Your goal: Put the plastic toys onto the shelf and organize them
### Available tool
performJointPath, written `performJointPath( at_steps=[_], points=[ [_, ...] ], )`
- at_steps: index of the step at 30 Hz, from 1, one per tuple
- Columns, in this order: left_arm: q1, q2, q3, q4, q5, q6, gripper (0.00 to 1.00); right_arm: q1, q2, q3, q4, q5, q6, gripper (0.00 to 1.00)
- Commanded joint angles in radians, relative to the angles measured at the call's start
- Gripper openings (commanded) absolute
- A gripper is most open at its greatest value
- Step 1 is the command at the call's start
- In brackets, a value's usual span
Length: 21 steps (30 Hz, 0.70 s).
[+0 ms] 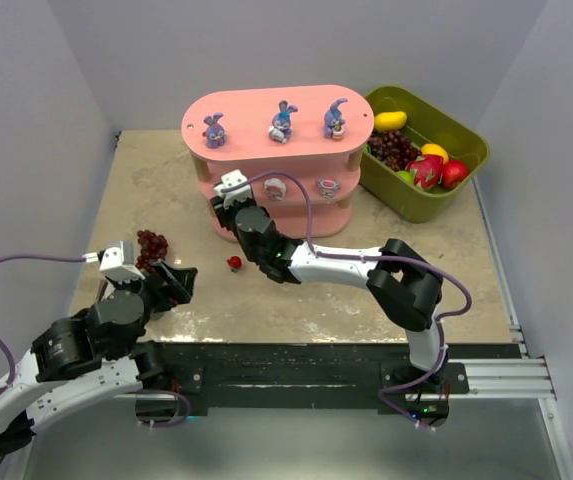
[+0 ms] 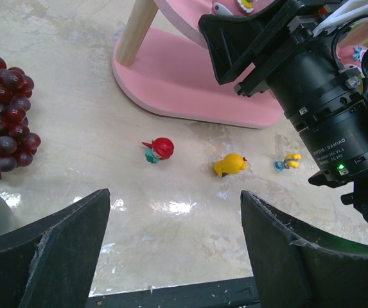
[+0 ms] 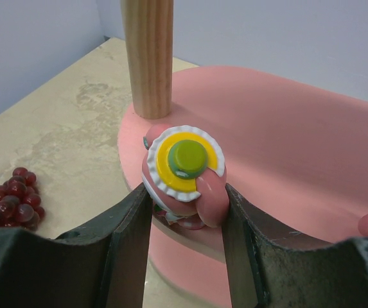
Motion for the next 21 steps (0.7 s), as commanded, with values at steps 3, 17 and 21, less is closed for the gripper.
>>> performJointPath(
  at_steps=[3, 17, 21],
  points=[
    [-0.001, -0.010, 0.004, 0.003, -0.037, -0.016, 0.87, -0.006, 0.016, 0.034, -0.012, 0.024, 0.026, 0.46],
    [-0.001, -0.015, 0.007, 0.001, -0.045, -0.016, 0.87, -0.005, -0.007, 0.019, 0.000, 0.047, 0.032, 0.68],
    [-0.001, -0.013, 0.008, 0.003, -0.046, -0.016, 0.87, -0.006, -0.041, -0.001, 0.015, 0.044, 0.036, 0.72]
  ],
)
